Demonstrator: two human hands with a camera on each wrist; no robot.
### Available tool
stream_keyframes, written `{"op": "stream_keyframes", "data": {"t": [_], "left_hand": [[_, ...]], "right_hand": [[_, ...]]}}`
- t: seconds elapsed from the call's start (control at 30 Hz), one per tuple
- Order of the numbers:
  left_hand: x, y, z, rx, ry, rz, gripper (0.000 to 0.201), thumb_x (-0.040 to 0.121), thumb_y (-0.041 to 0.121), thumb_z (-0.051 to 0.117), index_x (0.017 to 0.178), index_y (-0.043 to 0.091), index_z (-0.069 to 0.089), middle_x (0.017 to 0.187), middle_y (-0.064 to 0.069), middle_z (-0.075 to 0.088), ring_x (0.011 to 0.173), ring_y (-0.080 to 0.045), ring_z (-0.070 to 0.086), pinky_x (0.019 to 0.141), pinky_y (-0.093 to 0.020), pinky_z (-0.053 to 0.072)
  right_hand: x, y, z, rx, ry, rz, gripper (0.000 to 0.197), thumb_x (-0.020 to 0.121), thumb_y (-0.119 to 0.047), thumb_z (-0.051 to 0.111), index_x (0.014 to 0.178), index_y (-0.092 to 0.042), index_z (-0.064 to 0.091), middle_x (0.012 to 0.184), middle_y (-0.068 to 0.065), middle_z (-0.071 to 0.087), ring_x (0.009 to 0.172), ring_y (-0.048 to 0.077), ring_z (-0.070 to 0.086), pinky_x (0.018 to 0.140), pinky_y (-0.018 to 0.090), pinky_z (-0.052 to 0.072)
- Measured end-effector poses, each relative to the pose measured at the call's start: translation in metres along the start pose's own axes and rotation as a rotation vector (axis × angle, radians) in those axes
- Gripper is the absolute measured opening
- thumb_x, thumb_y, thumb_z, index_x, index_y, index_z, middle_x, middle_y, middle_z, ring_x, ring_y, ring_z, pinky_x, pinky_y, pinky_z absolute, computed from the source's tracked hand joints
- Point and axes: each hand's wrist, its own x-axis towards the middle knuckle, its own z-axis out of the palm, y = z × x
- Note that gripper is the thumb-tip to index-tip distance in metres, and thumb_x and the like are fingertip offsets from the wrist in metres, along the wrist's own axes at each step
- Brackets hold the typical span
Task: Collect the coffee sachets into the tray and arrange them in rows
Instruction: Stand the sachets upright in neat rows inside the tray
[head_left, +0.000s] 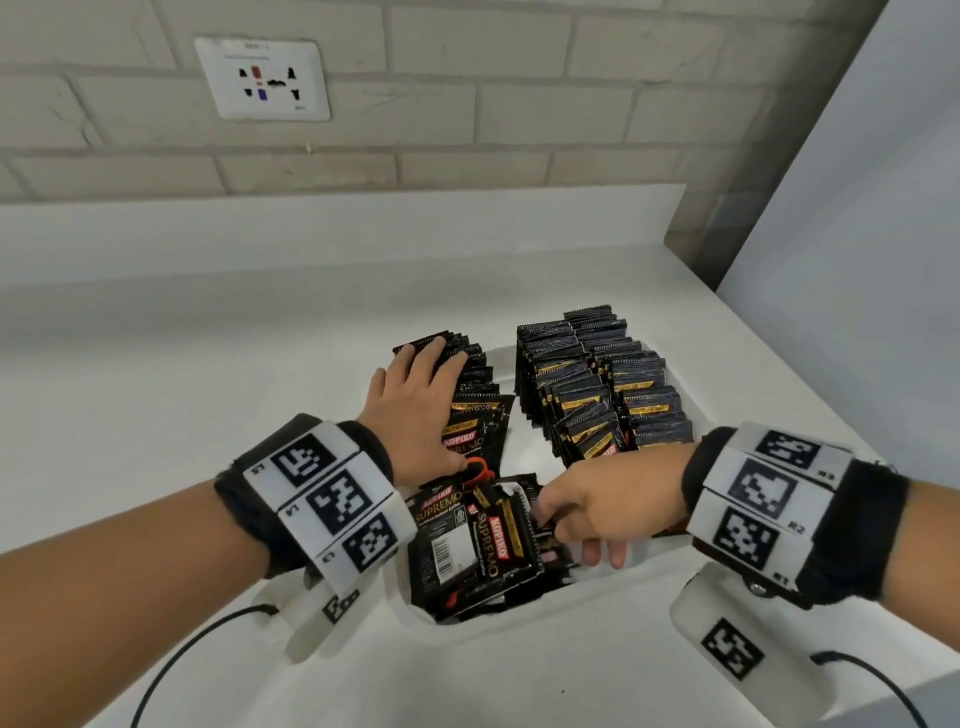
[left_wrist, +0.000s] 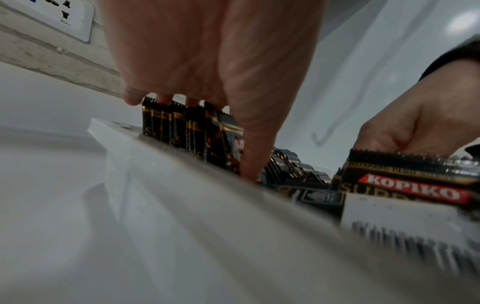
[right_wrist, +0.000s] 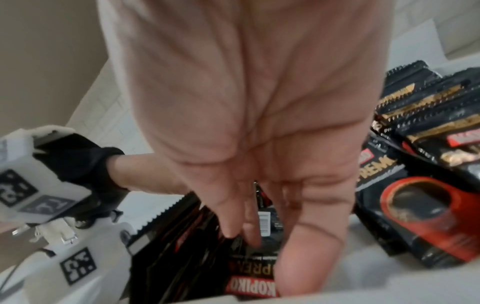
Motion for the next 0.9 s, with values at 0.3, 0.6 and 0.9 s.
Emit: {"op": "stream_keyframes", "data": {"t": [0.3,0.6,0.9], "left_hand": [[0.001,0.0,0.0,-0.014,0.0,-0.001,0.104,0.077,0.044,0.069,0.148,0.02,-0.004,0.156,-0.003,-0.008,0.143,-0.028,-0.008,0.116,-0.041,0.004],[0.001,-0.001,0.0,-0.019,0.0,0.001,0.103,0.077,0.042,0.069,0.148,0.02,-0.003,0.156,-0.004,-0.007,0.143,-0.028,-0.008,0.116,-0.043,0.003],[0.002,-0.002,0.001,-0.047,0.007,0.007,0.104,0.076,0.041,0.07,0.148,0.021,-0.002,0.156,-0.003,-0.006,0.143,-0.028,-0.008,0.115,-0.042,0.004]], "right_hand": [[0.001,-0.005,0.003,0.113,0.211,0.009,0.042,0.1,-0.022,0.034,0.127,0.009,0.043,0.085,0.009,0.042,0.055,0.012,0.035,0.039,0.011,0.026],[0.017,-0.011,0.015,0.765,0.247,-0.019,0.062,0.088,-0.052,0.046,0.132,-0.008,0.04,0.136,0.014,0.048,0.11,0.022,0.052,0.088,0.031,0.047],[0.034,-0.013,0.033,0.653,0.349,0.056,0.1,0.066,-0.045,0.078,0.141,-0.016,0.018,0.137,0.001,0.04,0.123,0.015,0.04,0.099,0.024,0.034]]}}
